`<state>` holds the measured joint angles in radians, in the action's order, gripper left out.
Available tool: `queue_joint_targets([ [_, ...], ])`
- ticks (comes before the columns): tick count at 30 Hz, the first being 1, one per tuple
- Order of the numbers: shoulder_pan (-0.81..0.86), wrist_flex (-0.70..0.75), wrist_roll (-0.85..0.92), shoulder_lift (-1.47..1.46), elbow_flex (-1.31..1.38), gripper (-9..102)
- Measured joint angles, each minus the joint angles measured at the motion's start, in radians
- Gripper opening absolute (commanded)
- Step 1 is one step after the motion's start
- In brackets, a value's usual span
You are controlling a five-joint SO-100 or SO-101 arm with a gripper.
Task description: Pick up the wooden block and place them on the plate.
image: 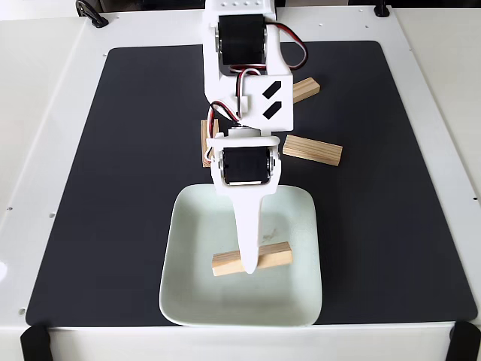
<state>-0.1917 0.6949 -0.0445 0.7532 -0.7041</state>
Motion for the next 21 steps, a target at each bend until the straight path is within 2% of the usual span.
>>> queue_joint_targets([
  [2,0.0,0.0,0.0,0.0,0.0,35],
  [6,0.003,0.0,0.0,0.0,0.0,31],
  [8,0.009,0.0,0.0,0.0,0.0,20],
  [10,0.011,0.0,0.0,0.011,-0.025,1],
  [11,0.011,0.0,0.0,0.025,-0.048,-2],
  [13,0.011,0.0,0.0,0.075,-0.114,3],
  [16,0.011,0.0,0.0,0.201,-0.241,-1],
  [21,0.011,0.0,0.002,0.505,-0.508,0],
])
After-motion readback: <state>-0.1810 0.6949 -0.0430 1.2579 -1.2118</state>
